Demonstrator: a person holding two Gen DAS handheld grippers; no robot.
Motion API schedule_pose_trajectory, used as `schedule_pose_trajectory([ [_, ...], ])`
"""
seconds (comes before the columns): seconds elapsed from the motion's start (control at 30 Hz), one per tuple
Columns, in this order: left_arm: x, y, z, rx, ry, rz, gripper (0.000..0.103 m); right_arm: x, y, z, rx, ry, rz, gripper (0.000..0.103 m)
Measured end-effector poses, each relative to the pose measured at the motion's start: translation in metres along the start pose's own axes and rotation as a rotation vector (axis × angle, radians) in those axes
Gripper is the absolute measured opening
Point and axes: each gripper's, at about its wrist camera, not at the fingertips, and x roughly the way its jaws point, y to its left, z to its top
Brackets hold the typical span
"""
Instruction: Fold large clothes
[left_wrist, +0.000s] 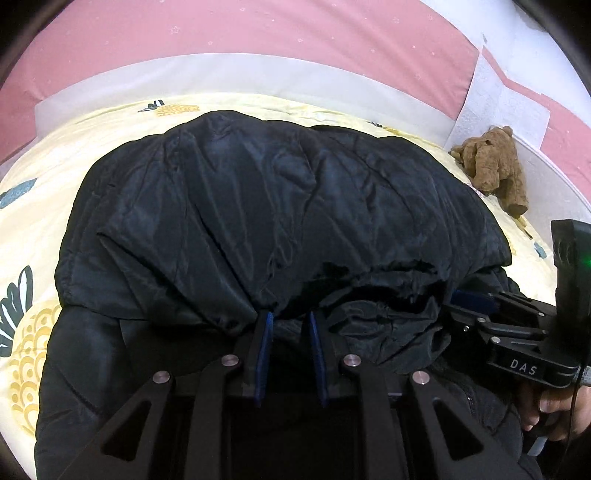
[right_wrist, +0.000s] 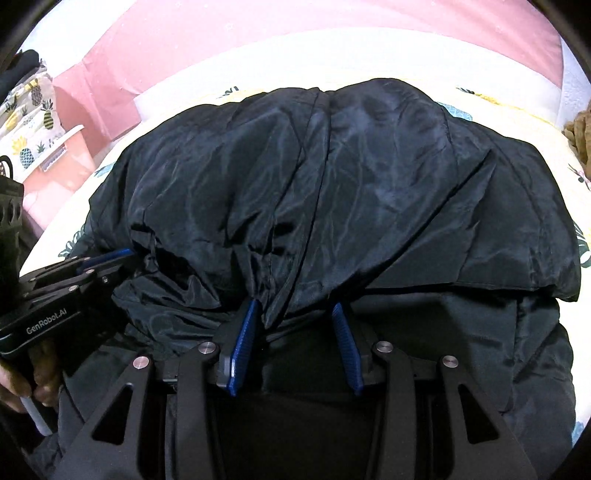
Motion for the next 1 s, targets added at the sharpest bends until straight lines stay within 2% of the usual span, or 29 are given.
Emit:
schedule_pose_trajectory([
  [0.1,-0.008,-0.004,0.002,0.013,0.001,0.022,0.020,-0.025,0.002,-0.001,0.023,-0.022,-0.011,0.043],
  [0.2,-0.036,-0.011,-0.002,0.031,-0.022,0.044,0.020,-0.060,0.007,-0.011,0.025,-0.062,-0.016,0.043],
  [0.33,-0.081,-0.022,-0.025,0.061,-0.057,0.061,0.020,-0.102,0.009,-0.042,0.007,-0.096,-0.045,0.044],
  [0.47,-0.118,-0.019,-0.055,0.029,-0.069,0.053,0.021,-0.135,0.001,-0.082,0.038,-0.104,-0.051,0.052],
  [0.6,-0.143,-0.011,-0.084,-0.012,-0.062,0.068,0.024,-0.151,-0.004,-0.112,0.073,-0.093,-0.062,0.055],
  [0.7,-0.159,-0.004,-0.104,-0.029,-0.063,0.093,0.029,-0.160,-0.011,-0.127,0.091,-0.087,-0.073,0.058],
  [0.77,-0.167,0.001,-0.113,-0.036,-0.063,0.106,0.035,-0.166,-0.018,-0.134,0.099,-0.092,-0.084,0.067],
  [1.0,-0.190,0.028,-0.129,-0.075,-0.095,0.171,0.045,-0.186,-0.056,-0.145,0.173,-0.123,-0.146,0.067],
])
